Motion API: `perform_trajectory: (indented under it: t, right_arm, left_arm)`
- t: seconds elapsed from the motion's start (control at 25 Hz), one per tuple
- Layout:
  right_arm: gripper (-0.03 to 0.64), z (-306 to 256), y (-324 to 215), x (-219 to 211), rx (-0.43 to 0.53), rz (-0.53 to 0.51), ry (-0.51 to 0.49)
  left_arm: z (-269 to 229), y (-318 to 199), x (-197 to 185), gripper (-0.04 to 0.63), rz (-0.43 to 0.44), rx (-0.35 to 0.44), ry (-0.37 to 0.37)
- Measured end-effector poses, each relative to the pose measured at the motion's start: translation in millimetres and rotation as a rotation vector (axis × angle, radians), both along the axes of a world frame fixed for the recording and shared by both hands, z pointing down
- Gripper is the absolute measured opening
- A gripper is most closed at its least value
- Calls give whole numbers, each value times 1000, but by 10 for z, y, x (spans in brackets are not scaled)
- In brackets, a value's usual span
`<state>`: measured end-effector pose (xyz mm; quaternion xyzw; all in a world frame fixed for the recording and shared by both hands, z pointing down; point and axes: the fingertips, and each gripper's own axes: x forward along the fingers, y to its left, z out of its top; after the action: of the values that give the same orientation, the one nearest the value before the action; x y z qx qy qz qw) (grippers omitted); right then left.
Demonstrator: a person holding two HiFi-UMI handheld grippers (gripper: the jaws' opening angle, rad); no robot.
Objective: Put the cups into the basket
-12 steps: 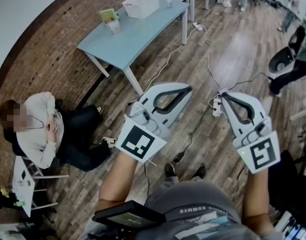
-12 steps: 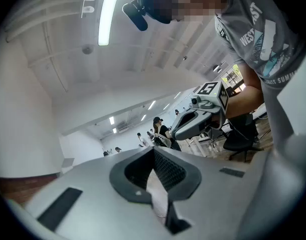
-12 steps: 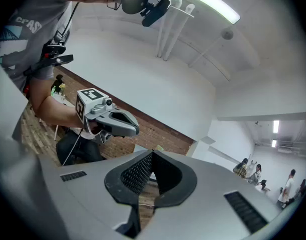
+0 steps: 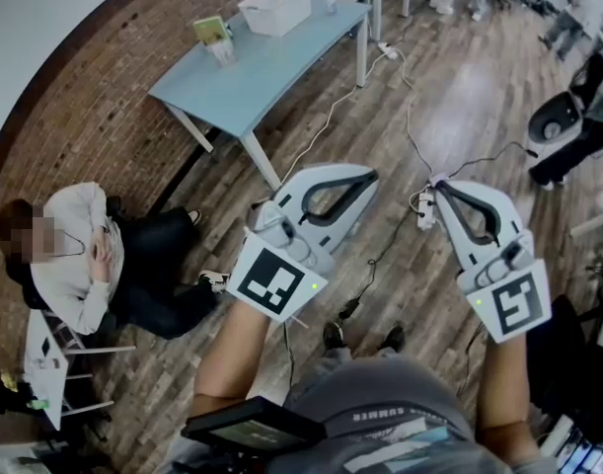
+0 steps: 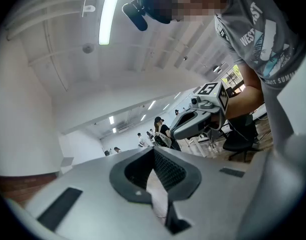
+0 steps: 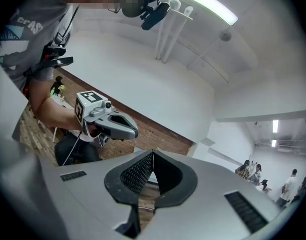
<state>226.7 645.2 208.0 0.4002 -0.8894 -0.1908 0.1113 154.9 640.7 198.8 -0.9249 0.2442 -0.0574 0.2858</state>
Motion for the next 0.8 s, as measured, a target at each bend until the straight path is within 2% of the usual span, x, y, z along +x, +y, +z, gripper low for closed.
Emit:
perform_trajectory:
  t: [0.28, 0.8]
  right_arm:
    - [12, 66, -47, -6, -3, 11, 22]
    - [12, -20, -247, -489, 60, 33, 31]
  left_arm:
    - [82, -44, -13, 1, 10, -9, 0]
    - [97, -242, -337, 0, 48, -12, 33]
